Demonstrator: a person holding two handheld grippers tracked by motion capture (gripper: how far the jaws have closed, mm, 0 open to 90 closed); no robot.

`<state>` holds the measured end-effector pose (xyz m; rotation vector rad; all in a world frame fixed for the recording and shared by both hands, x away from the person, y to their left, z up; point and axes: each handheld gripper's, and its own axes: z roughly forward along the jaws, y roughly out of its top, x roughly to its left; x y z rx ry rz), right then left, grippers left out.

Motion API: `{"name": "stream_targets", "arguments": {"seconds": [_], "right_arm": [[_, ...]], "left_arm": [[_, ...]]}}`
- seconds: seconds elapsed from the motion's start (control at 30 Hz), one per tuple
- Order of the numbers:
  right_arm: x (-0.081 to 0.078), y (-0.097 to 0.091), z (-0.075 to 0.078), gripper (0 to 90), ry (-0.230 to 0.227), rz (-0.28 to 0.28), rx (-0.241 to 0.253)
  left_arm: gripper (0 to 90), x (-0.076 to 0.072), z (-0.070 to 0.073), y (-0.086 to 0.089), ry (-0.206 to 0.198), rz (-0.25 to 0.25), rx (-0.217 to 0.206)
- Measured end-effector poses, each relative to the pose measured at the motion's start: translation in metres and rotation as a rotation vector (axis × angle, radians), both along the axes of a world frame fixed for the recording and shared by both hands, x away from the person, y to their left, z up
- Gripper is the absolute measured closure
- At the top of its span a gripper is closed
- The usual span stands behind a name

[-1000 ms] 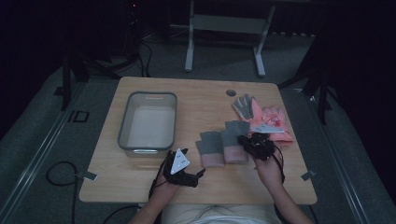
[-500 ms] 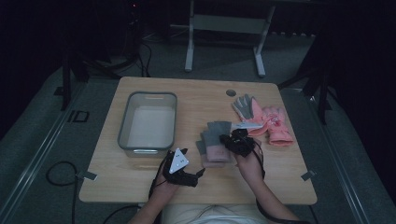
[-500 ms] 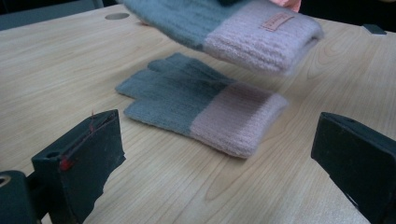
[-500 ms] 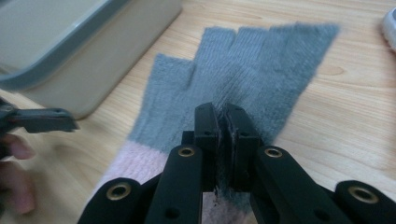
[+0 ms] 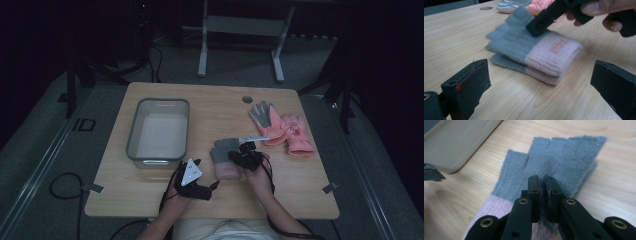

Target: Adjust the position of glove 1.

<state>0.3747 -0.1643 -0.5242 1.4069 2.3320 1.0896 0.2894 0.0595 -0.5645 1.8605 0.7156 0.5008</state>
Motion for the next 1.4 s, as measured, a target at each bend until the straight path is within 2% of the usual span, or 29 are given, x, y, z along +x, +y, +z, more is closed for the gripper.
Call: {"name": "stream_targets", "arguments": {"seconds": [0.07, 0.13, 0.23, 0.4, 0.43, 0.47, 0.6, 0.63, 0.7, 0.77, 0.8, 0.87, 0.93, 0.97, 1.0, 1.03, 1.07, 1.1, 1.13, 1.17, 1.23, 1.27, 1.3, 1.37, 1.4], "right_arm": [[0.001, 0.001, -0.003, 83.8, 0.0, -0.004, -0.017], [0.005, 0.001, -0.007, 83.4, 0.028, -0.004, -0.01], [0.005, 0.004, -0.011, 81.9, 0.015, 0.003, -0.035], [0.007, 0.003, -0.015, 79.1, 0.029, 0.006, -0.03], [0.007, 0.003, -0.016, 76.7, 0.021, 0.011, -0.036], [0.007, 0.002, -0.017, 75.9, 0.022, 0.015, -0.033], [0.007, 0.0, -0.015, 69.5, 0.025, 0.018, -0.023], [0.007, -0.002, -0.011, 66.4, 0.012, 0.024, -0.028], [0.006, -0.009, -0.003, 62.6, -0.009, 0.042, -0.028], [0.008, -0.018, 0.005, 61.3, -0.023, 0.06, -0.028], [0.01, -0.025, 0.011, 60.9, -0.022, 0.074, -0.01], [0.011, -0.033, 0.018, 61.6, -0.055, 0.071, -0.043], [0.015, -0.041, 0.023, 61.7, -0.057, 0.092, -0.036], [0.017, -0.044, 0.025, 62.6, -0.057, 0.088, -0.037], [0.02, -0.047, 0.028, 62.2, -0.048, 0.1, -0.027], [0.021, -0.049, 0.029, 61.9, -0.037, 0.104, -0.009], [0.024, -0.05, 0.03, 62.0, -0.039, 0.096, -0.005], [0.027, -0.051, 0.031, 61.7, -0.036, 0.092, -0.007], [0.029, -0.053, 0.032, 61.3, -0.025, 0.093, 0.008], [0.033, -0.054, 0.033, 61.5, -0.018, 0.082, 0.026], [0.038, -0.053, 0.034, 61.8, -0.017, 0.07, 0.028], [0.042, -0.053, 0.035, 61.8, -0.011, 0.069, 0.041], [0.045, -0.052, 0.034, 62.0, -0.012, 0.061, 0.037], [0.051, -0.048, 0.032, 61.5, 0.009, 0.068, 0.041], [0.054, -0.047, 0.03, 61.6, 0.017, 0.06, 0.042]], "left_arm": [[1.9, 0.0, 0.0, 0.0, 0.0, -0.001, 0.002], [1.9, 0.0, 0.0, -0.001, -0.004, -0.003, 0.008], [1.9, 0.0, 0.0, -0.001, -0.003, -0.002, 0.01], [1.9, 0.0, 0.0, -0.002, 0.001, 0.004, 0.024], [1.9, -0.001, 0.0, -0.006, -0.006, 0.04, 0.059], [1.9, -0.001, 0.0, -0.006, -0.008, 0.045, 0.06], [2.2, -0.002, 0.0, -0.006, -0.027, 0.03, 0.052], [3.8, -0.002, 0.0, -0.007, -0.024, 0.002, 0.037], [3.8, -0.002, 0.001, -0.011, -0.03, -0.013, 0.051], [4.5, -0.001, 0.002, -0.013, -0.017, -0.028, 0.05], [5.5, 0.001, 0.006, -0.018, 0.048, -0.057, 0.031], [10.2, 0.004, 0.009, -0.024, 0.072, -0.077, 0.035], [10.3, 0.008, 0.013, -0.031, 0.09, -0.086, 0.081], [10.3, 0.012, 0.014, -0.036, 0.092, -0.093, 0.145], [10.2, 0.013, 0.015, -0.039, 0.086, -0.109, 0.176], [9.8, 0.015, 0.016, -0.042, 0.077, -0.147, 0.196], [9.6, 0.017, 0.016, -0.047, 0.063, -0.168, 0.238], [9.5, 0.017, 0.016, -0.051, 0.047, -0.168, 0.274], [9.7, 0.018, 0.016, -0.055, 0.022, -0.188, 0.33], [11.2, 0.019, 0.016, -0.06, 0.001, -0.197, 0.374], [16.3, 0.02, 0.017, -0.064, -0.02, -0.233, 0.42], [20.6, 0.021, 0.017, -0.067, -0.032, -0.239, 0.471], [22.0, 0.022, 0.017, -0.069, -0.049, -0.252, 0.497], [29.0, 0.024, 0.017, -0.072, -0.041, -0.269, 0.518], [30.9, 0.025, 0.017, -0.072, -0.056, -0.274, 0.538]]}}
